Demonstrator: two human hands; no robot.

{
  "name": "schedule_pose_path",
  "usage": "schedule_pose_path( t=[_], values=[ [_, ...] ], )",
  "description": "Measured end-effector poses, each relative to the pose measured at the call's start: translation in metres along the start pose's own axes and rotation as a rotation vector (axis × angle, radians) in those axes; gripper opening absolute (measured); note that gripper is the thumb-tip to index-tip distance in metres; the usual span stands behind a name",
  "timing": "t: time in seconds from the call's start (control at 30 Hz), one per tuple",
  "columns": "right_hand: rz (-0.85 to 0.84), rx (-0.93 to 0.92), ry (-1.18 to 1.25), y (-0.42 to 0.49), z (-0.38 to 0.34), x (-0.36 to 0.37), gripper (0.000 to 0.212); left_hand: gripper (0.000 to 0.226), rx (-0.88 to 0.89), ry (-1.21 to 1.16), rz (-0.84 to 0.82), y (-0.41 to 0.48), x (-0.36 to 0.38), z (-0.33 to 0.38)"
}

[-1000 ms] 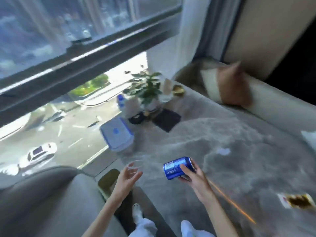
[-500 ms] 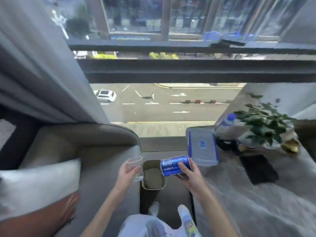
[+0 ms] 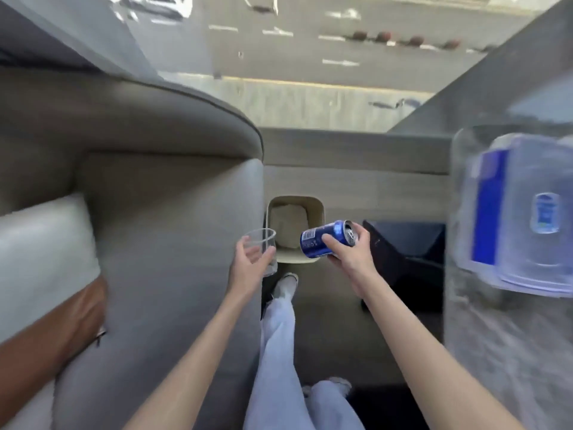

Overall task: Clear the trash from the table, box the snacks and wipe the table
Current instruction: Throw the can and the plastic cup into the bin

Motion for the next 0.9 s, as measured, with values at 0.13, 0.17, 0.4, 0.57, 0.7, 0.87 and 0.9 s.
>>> schedule_pose_path(
  t=[0.13, 0.17, 0.4, 0.57, 0.7, 0.87, 0.9],
  values=[
    [0.071, -0.097, -0.208, 0.105, 0.071, 0.042, 0.070, 0.056, 0.057, 0.155, -0.021, 0.091, 0.084, -0.052],
    [0.059, -0.154, -0.281, 0.124, 0.080, 0.049, 0.071, 0.052, 0.081, 0.203, -0.036, 0.108, 0.101, -0.060],
    [-0.068, -0.498, -0.645, 0.228, 0.139, 0.105, 0.072, 0.049, 0.294, 0.673, 0.022, 0.226, 0.201, -0.113],
    [-0.140, -0.773, -0.947, 0.275, 0.172, 0.146, 0.076, 0.061, 0.446, 0.979, 0.014, 0.275, 0.244, -0.138],
    [-0.106, -0.783, -1.091, 0.300, 0.187, 0.158, 0.079, 0.077, 0.521, 1.118, -0.006, 0.302, 0.256, -0.154],
    [-0.151, -0.754, -1.174, 0.303, 0.193, 0.155, 0.101, 0.101, 0.635, 1.184, -0.109, 0.300, 0.250, -0.164],
    [-0.140, -0.765, -1.164, 0.298, 0.190, 0.152, 0.099, 0.100, 0.661, 1.187, -0.132, 0.294, 0.248, -0.160]
  ],
)
Point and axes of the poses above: each hand's wrist, its own y-axis towards the middle knuckle, its own x-axis out of the palm, z = x × y, the point moved 5 cm from there along y, towards the middle knuckle, and after that the axes turned 14 degrees about z, right-handed, at the moved point
